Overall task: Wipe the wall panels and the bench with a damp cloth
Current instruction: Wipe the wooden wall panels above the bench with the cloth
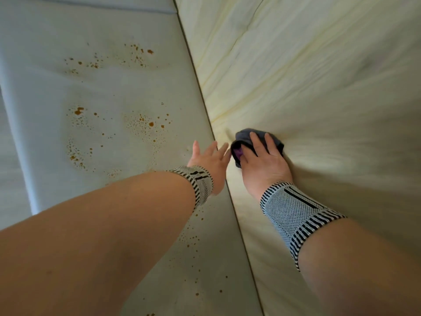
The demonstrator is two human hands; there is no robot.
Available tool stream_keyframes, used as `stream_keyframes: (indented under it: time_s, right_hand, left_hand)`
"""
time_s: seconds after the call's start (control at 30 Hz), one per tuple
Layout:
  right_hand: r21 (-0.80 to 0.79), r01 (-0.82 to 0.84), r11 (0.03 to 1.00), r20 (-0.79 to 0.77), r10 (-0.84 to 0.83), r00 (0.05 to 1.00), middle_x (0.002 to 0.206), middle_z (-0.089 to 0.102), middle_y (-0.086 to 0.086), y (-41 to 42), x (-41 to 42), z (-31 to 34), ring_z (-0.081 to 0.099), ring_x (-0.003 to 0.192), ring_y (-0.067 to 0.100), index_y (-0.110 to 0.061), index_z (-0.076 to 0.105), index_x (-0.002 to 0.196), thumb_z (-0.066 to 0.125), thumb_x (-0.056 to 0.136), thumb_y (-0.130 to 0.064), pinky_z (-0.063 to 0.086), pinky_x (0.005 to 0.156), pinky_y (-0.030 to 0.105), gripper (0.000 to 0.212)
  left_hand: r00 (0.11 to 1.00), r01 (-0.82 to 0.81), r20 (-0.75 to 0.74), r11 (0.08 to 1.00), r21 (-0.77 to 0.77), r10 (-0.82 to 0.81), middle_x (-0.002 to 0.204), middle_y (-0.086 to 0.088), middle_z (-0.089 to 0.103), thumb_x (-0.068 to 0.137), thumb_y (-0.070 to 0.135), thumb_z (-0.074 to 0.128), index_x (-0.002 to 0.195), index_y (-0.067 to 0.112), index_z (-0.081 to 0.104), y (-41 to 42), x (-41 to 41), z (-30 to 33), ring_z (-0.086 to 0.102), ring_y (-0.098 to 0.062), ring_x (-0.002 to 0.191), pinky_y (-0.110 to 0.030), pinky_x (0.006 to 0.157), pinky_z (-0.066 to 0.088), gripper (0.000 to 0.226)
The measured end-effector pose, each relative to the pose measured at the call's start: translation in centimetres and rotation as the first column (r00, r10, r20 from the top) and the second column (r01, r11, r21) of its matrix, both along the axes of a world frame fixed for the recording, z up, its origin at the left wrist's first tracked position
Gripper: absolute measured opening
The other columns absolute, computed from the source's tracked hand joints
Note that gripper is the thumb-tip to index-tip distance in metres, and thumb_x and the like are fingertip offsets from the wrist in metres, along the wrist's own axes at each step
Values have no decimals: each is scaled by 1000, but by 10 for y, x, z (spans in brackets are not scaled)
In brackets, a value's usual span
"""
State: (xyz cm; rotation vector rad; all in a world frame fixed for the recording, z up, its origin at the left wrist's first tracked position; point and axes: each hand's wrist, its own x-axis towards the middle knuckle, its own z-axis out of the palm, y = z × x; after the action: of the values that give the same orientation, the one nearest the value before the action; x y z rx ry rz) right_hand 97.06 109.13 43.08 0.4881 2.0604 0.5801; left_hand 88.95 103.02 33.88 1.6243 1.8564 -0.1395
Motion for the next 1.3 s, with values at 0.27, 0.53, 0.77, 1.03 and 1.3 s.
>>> stream_keyframes:
  time_s: [0.27, 0.53, 0.77, 1.03, 1.3]
  right_hand:
    - [123, 14, 992, -119, 1, 993, 163, 6, -2, -12, 11, 115, -16, 148, 31, -19, 7, 156, 23, 103, -31, -18, 114, 50, 57]
    - [241, 42, 970, -352, 48, 935, 163, 4, -1, -32, 43, 233, -17, 147, 32, -17, 3, 156, 20, 103, -28, -19, 113, 50, 57]
    - [315, 99, 944, -480, 68, 875, 161, 21, 5, -51, 95, 274, -5, 148, 38, -15, 22, 154, 24, 93, -21, -15, 112, 56, 62]
    - [265, 141, 954, -636, 63, 769, 135, 59, 8, -45, 96, 266, 36, 134, 39, -8, 63, 128, 42, 82, -19, 28, 110, 52, 52]
    - [236, 246, 940, -548, -80, 832, 146, 48, 8, -21, 23, 269, 22, 143, 39, -9, 54, 137, 17, 90, -20, 13, 115, 53, 61]
  left_hand:
    - [1000, -10, 16, 980, 197, 7, 161, 5, -27, 97, 30, 46, 155, 24, -18, -9, 5, 98, -17, -24, 151, -66, 116, -2, 87]
    - [998, 35, -67, 930, 366, -11, 161, 5, -28, 95, 25, 48, 156, 25, -14, -8, 8, 225, -19, -23, 150, -63, 118, -2, 87]
    - [980, 152, -185, 894, 421, -79, 159, 1, -33, 97, 25, 45, 156, 29, -12, -24, 15, 299, -20, -24, 150, -58, 120, -3, 82]
    - [953, 213, -287, 887, 409, -97, 158, 1, -34, 97, 23, 45, 154, 21, -22, -12, -15, 322, -20, -21, 150, -53, 122, -1, 88]
    - [932, 323, -310, 820, 472, -189, 157, 2, -37, 97, 27, 46, 154, 20, -21, 38, -100, 332, -25, -21, 148, -50, 120, -4, 88]
